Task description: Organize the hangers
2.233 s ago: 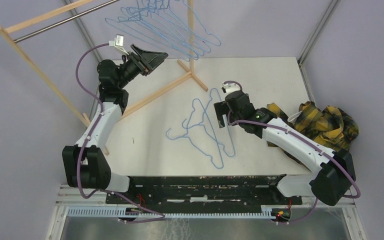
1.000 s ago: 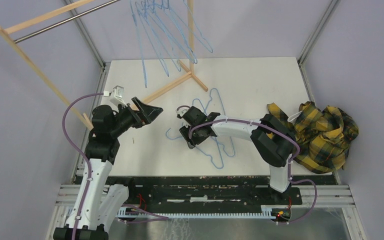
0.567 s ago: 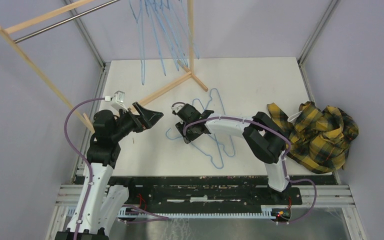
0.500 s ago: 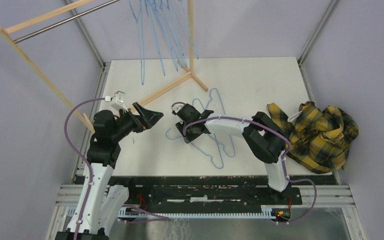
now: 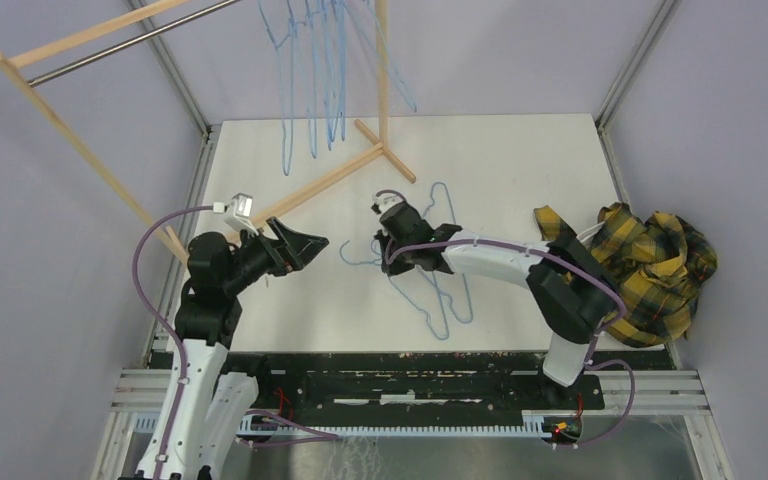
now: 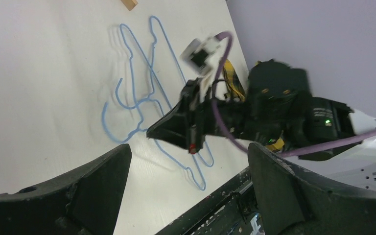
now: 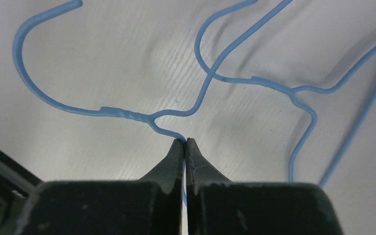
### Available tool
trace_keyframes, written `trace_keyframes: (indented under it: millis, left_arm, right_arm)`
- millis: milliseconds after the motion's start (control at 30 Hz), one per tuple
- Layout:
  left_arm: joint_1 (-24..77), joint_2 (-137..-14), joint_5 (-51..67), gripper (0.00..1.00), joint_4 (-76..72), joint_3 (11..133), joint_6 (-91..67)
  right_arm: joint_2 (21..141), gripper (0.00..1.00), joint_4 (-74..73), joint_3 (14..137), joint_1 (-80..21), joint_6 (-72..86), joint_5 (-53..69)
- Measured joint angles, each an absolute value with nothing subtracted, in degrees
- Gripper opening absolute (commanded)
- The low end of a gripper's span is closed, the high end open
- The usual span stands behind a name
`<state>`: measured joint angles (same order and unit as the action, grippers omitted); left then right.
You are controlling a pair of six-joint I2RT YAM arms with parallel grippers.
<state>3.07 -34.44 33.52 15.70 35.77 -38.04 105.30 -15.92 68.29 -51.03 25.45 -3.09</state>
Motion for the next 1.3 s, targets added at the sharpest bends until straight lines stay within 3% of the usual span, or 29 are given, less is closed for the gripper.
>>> trace_keyframes:
  millis: [200, 667, 867, 1067, 1300]
  left_arm:
    - [3.07, -32.53, 35.86, 0.93, 12.36, 30.89, -38.15]
    - [4.43, -30.81, 35.42, 0.95, 3.9, 20.12, -41.63]
    - [14.76, -35.4, 26.11, 0.91, 3.07, 19.99, -41.43]
    - [28.05, -49.21, 12.47, 0.9, 3.29, 24.58, -40.01]
    - [32.69, -55.37, 2.15, 0.88, 2.37, 25.56, -39.46]
  right_arm:
    - [96.49, 0.01, -2.63, 63.02, -43.22, 37.71, 5.17]
    - [102.21, 0.01, 15.18, 63.31, -42.54, 56.34, 15.33]
    - [102.54, 0.01, 16.88, 63.99, -42.54, 59.18, 15.7]
    - [102.54, 0.01, 17.08, 65.98, -42.54, 59.75, 16.08]
    - [102.32, 0.01, 16.88, 66.63, -42.65, 60.66, 17.04]
